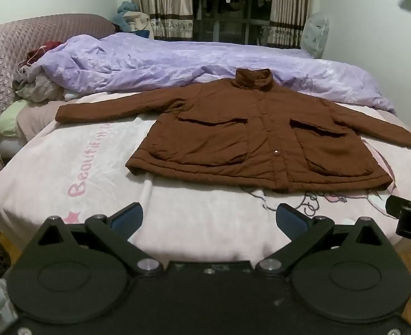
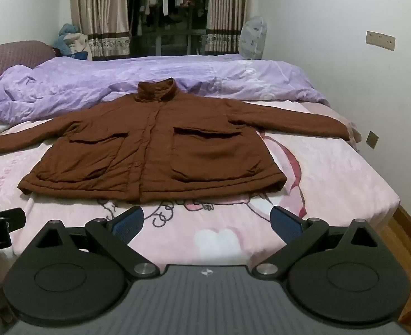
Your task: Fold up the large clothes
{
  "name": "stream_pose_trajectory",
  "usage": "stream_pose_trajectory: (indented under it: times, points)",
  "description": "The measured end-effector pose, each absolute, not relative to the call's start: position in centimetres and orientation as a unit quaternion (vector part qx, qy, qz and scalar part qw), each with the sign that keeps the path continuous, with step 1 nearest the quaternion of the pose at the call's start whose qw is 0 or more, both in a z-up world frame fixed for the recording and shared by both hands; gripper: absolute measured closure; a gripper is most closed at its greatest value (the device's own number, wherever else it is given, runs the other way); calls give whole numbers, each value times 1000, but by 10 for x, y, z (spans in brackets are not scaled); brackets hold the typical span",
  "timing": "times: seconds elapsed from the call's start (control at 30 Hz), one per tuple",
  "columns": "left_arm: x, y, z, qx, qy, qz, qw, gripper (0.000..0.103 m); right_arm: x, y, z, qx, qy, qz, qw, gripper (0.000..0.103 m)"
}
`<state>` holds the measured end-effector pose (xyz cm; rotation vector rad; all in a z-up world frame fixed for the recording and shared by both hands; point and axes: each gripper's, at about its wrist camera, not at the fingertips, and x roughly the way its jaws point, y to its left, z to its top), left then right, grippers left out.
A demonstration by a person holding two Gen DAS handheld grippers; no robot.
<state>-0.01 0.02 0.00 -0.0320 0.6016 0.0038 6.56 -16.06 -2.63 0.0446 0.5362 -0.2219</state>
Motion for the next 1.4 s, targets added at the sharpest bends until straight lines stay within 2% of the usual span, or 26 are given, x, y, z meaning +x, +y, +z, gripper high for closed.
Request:
stream_pose_trajectory:
  times: [1.4]
  points:
    - [-2, 2, 2, -18, 295, 7, 955, 0, 65, -163, -28, 25, 272, -108, 956, 0]
